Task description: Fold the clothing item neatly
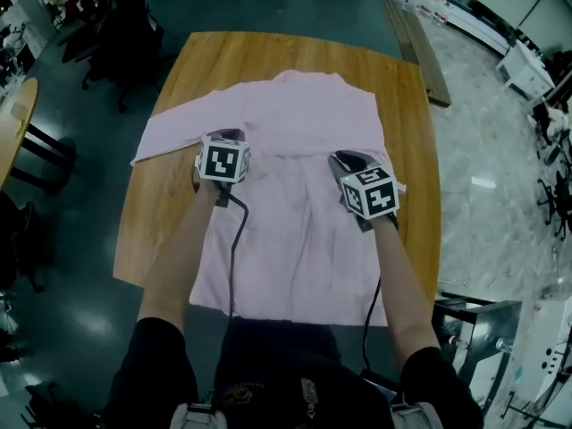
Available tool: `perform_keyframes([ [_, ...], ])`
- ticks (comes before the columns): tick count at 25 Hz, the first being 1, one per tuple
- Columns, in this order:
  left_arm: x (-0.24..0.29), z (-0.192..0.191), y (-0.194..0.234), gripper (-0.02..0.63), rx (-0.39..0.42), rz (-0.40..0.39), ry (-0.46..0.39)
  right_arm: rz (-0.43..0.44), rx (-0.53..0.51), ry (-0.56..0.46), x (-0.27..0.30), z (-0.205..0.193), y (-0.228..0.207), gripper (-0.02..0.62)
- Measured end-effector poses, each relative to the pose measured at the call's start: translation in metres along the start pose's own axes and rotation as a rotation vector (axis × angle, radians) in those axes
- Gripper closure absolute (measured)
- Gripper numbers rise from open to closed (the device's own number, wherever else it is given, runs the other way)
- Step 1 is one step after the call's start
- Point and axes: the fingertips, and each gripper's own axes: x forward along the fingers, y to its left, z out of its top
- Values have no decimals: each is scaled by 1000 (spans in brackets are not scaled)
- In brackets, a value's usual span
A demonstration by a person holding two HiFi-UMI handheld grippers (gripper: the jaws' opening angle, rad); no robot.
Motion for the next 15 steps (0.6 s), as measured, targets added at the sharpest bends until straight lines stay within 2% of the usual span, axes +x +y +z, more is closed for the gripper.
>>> perform_keyframes([
  [4,-39,-14,19,598,-28,33,-22,81,-42,-56,14,36,42,526],
  [7,-60,-37,43,598,-52,59,-6,128,-78,-77,30,58,78,582],
  [13,-85,-86,130,598,-83,144,12,190,-138,-74,76,93,151,592],
  [15,-89,-94,165,598,-90,177,-7,203,-140,-62,97,100,174,592],
])
